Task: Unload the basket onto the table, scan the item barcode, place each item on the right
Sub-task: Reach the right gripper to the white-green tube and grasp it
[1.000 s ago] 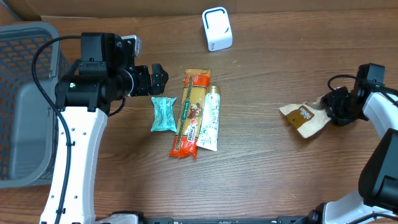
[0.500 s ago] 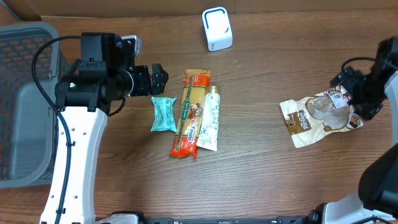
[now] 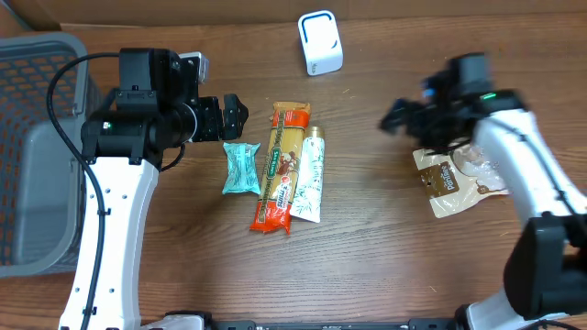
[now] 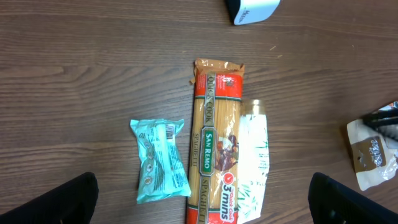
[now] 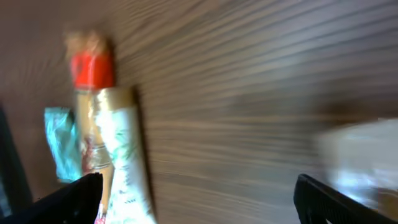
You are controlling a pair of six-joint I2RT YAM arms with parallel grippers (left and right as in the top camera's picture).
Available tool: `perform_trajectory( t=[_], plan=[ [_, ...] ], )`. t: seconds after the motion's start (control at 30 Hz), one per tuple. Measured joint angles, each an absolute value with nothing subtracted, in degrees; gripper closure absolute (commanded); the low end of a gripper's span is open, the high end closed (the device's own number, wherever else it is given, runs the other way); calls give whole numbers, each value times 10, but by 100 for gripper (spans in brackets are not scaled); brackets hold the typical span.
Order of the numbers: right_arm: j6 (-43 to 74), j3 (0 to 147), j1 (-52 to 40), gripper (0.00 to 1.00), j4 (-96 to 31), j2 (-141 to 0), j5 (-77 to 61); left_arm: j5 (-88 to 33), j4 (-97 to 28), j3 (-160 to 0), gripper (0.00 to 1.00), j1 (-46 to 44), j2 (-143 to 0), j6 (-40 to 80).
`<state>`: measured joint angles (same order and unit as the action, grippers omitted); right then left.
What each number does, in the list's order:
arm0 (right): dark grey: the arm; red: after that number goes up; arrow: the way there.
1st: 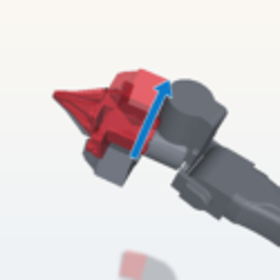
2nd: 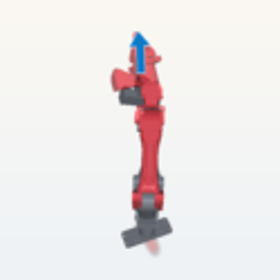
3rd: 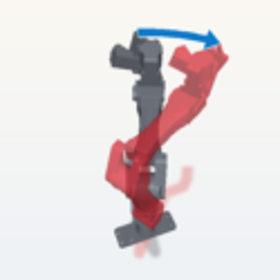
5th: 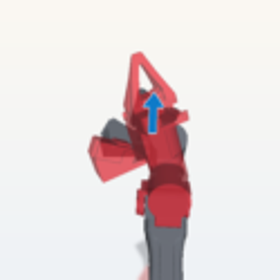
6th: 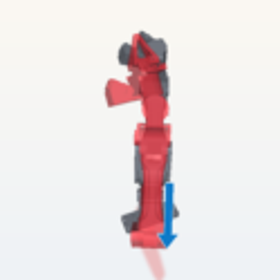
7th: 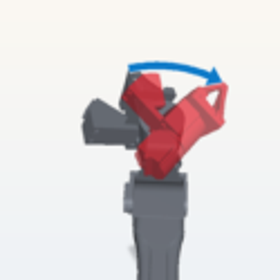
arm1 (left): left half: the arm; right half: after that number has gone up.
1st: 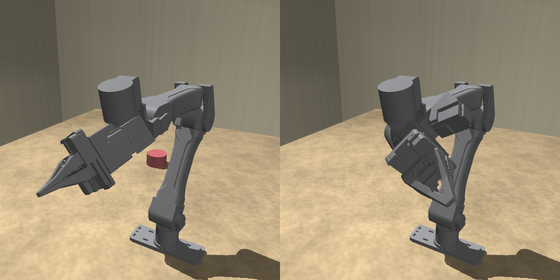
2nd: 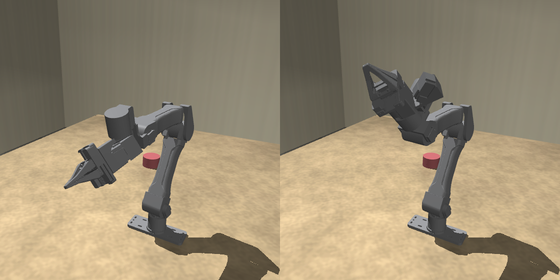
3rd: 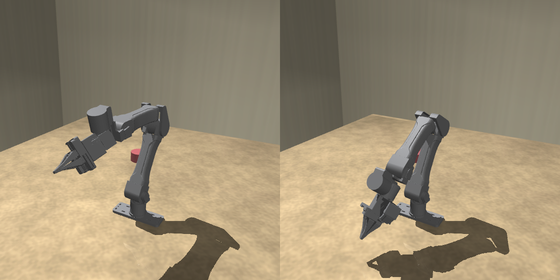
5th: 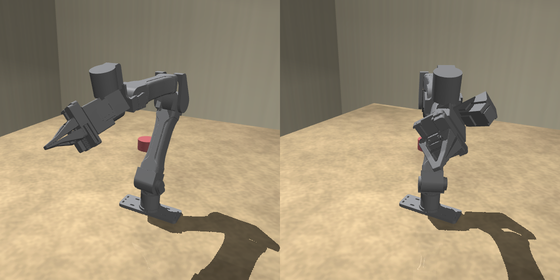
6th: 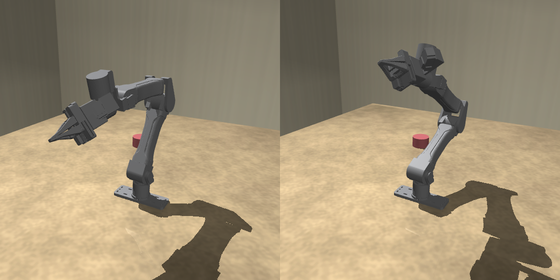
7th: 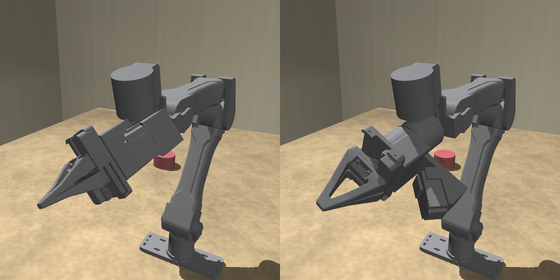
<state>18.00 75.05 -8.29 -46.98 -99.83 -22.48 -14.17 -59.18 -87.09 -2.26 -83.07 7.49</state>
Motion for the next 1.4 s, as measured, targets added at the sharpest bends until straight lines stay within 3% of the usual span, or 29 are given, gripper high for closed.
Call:
perform_trajectory(
  t=[0.2, 0.47, 0.63, 0.9, 1.2, 1.4],
  plan=[
    [227, 694, -189, 19, -299, -1041, -288, -142, -592, -871, 0, -23, -831, 75],
    [253, 689, -210, 28, -265, -1110, -328, -142, -592, -871, 1, -23, -831, 75],
    [258, 688, -211, 44, -238, -1153, -353, -142, -592, -871, 0, -23, -831, 75],
    [262, 689, -221, 78, -218, -1167, -391, -142, -592, -871, 0, -23, -831, 75],
    [262, 690, -226, 96, -225, -1167, -392, -142, -592, -871, 0, -23, -830, 75],
    [248, 721, -221, 96, -333, -1166, -386, -142, -592, -871, 1, -23, -830, 75]
  ],
)
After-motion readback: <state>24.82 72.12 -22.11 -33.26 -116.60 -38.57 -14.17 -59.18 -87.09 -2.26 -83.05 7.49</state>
